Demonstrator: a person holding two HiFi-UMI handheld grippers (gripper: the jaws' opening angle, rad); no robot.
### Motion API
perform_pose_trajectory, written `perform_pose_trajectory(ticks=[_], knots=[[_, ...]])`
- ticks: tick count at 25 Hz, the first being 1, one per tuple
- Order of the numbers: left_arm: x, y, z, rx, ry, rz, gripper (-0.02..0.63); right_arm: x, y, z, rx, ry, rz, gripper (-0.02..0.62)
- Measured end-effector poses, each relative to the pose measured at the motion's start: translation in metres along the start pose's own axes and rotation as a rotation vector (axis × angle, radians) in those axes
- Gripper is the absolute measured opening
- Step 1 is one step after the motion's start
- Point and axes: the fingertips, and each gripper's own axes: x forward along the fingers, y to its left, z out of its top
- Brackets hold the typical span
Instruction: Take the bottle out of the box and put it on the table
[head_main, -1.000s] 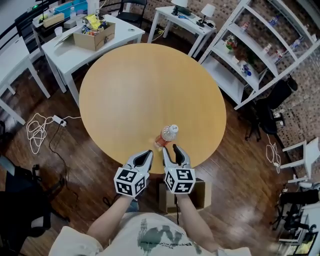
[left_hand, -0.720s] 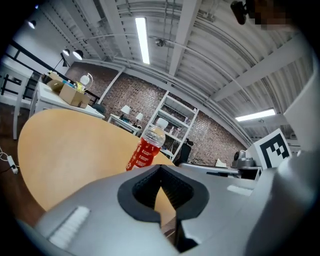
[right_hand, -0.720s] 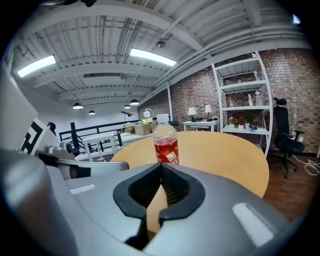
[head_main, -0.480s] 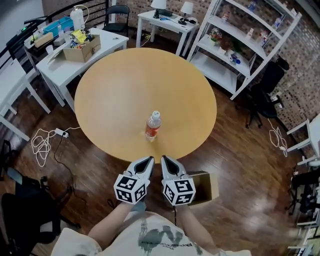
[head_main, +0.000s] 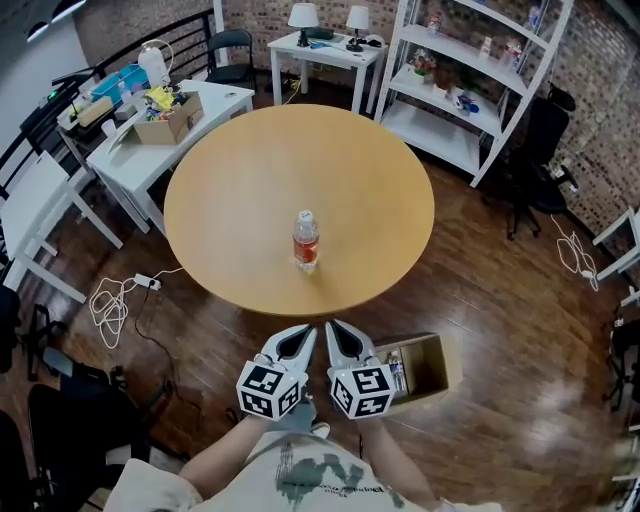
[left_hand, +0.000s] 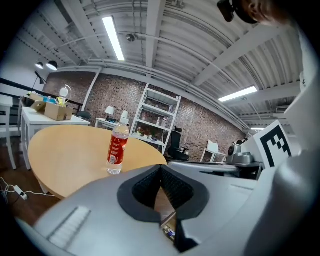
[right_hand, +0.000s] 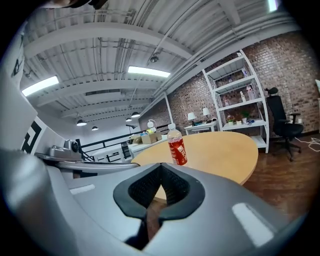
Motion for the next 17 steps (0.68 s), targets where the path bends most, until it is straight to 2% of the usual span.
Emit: perform_pose_trajectory(ticks=[9,17], knots=[[-0.012,-0.018,0.004,0.052,-0.006,0.006,0.000,-0.027,0.008,0.004,-0.017,-0.043,-0.001,0.000],[-0.023,-0.029,0.000,0.062,-0.006,0.018,0.000,-0.041,0.014,0.002,-0.015,-0.051,0.013,0.000]])
